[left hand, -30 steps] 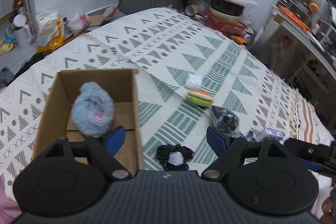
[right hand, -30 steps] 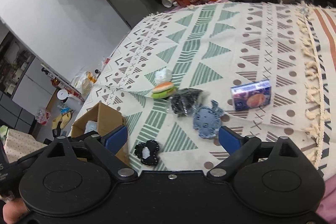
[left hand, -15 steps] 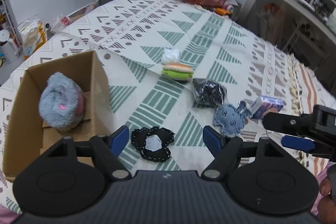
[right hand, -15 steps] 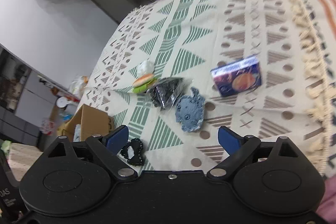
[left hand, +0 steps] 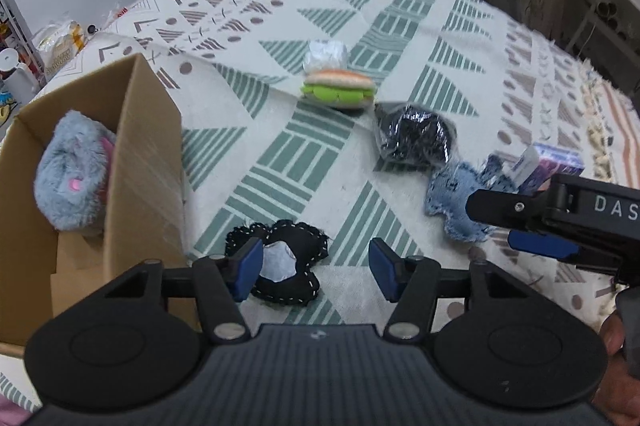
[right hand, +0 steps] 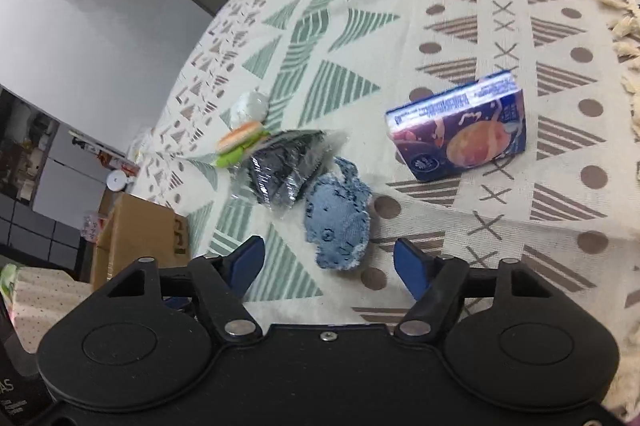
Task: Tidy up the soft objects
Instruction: 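Grasp the black scrunchie with the left gripper while the right grasps the denim plush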
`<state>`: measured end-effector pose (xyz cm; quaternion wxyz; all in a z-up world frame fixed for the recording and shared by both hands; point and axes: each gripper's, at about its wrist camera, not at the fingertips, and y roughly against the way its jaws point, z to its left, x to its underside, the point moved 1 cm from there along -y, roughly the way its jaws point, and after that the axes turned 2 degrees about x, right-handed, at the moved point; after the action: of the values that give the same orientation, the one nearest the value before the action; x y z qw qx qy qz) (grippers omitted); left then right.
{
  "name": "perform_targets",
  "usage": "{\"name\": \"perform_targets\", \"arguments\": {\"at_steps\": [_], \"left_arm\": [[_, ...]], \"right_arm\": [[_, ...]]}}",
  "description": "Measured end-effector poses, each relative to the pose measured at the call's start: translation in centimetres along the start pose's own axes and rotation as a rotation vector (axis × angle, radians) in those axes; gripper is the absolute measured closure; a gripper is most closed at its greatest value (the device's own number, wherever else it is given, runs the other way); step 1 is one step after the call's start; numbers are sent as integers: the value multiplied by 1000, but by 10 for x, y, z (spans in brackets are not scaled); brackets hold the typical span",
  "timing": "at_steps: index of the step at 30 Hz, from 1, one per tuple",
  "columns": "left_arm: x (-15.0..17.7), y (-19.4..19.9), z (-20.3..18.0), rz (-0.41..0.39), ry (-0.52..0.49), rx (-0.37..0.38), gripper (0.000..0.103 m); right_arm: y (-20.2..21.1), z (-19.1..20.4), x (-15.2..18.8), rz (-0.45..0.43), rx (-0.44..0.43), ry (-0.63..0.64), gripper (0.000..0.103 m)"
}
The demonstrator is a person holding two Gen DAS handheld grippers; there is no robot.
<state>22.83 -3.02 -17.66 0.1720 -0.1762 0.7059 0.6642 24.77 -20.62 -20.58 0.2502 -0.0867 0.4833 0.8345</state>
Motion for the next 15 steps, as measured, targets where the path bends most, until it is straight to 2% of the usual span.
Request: {"name": "perform_targets", "arguments": {"at_steps": [4, 11, 15], "left_arm": [[-1, -14, -6, 24, -32, -38, 52], [-1, -29, 1, 56, -2, -92, 53], [-1, -33, 2, 57, 3, -102, 53]], "right_arm": [[-9, -5, -3, 10, 4, 2, 40], [-19, -8, -7, 2, -42, 17, 45], [-23, -7, -9, -6, -49, 28, 53]]}}
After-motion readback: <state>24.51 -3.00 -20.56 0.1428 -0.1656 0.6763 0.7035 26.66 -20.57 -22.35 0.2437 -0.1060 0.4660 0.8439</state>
